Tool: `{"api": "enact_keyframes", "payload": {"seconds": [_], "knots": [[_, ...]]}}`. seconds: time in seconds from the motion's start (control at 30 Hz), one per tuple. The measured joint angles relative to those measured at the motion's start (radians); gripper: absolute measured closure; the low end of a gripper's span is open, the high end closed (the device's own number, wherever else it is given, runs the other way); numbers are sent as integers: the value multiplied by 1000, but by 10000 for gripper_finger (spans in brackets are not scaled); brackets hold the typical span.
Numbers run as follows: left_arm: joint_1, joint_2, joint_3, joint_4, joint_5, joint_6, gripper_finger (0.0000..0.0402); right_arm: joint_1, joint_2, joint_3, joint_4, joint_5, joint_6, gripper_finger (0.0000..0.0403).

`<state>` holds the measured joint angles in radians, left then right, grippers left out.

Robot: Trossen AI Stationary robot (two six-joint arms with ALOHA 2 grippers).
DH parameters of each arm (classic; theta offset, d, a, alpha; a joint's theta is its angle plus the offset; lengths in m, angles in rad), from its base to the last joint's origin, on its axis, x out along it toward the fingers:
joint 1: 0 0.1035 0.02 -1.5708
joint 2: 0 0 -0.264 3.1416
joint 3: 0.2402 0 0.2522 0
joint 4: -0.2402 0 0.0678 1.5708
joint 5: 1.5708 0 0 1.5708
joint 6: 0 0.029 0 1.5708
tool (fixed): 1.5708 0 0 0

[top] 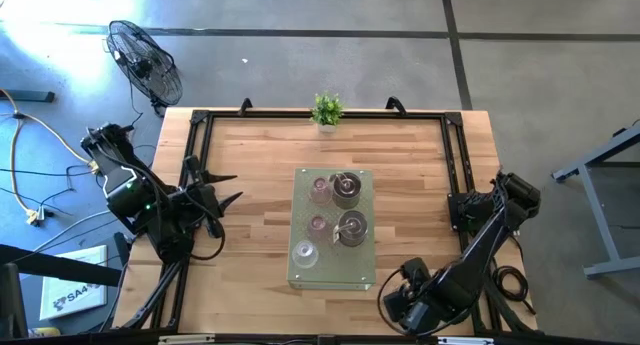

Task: Pick & Place candle stick holders
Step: Put the silver scented candle on the shelf

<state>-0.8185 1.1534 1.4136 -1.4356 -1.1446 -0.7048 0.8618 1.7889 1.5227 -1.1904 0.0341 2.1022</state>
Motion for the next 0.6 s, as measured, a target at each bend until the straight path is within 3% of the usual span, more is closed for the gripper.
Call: {"api": "enact_keyframes", "payload": {"seconds": [0.2, 0.6], "knots": [[0, 0, 0, 5, -12, 0, 224, -22, 0, -105, 95, -114, -19, 3], [0, 0, 0, 30, 13, 0, 224, -69, 0, -120, 98, -123, -130, 3]]}}
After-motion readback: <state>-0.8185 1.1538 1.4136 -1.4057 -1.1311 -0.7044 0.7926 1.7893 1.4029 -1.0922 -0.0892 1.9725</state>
